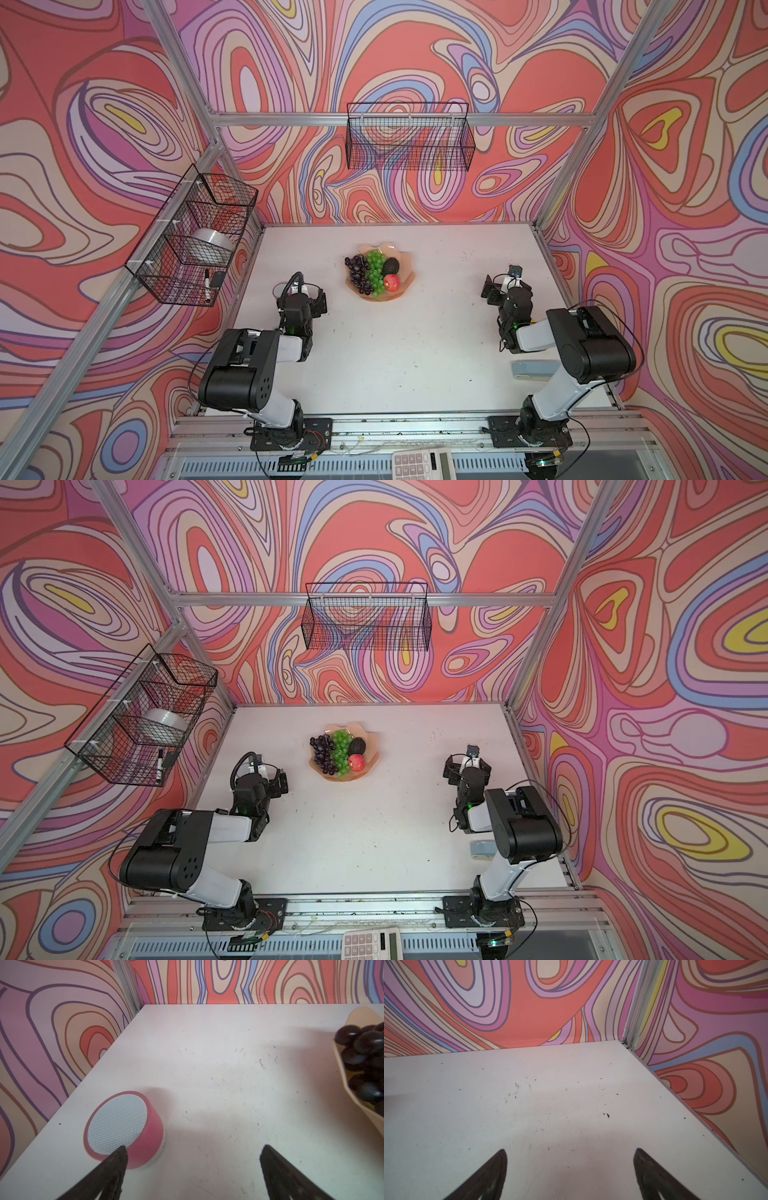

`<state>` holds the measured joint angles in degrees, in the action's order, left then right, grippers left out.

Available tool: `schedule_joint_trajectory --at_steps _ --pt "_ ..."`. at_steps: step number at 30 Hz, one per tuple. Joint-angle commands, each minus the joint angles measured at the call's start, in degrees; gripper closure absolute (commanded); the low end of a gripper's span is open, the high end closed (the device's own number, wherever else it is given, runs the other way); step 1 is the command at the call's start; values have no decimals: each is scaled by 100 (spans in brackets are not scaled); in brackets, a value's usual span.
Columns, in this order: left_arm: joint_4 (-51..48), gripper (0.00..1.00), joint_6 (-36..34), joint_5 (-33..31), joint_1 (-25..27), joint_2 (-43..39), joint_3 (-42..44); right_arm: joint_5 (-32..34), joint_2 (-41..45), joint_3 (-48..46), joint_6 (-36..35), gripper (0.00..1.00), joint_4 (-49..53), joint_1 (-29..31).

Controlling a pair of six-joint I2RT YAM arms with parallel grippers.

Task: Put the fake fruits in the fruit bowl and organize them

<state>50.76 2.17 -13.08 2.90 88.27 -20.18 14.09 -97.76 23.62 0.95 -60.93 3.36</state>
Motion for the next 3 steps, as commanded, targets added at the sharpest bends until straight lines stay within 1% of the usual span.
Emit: schedule_joint_trajectory --at_steps 1,3 --pt "202 0 36 -9 -35 30 -59 30 -51 -6 18 2 -107 -8" --pt "307 0 26 -34 -26 -6 28 49 -52 -56 15 2 -202 -11"
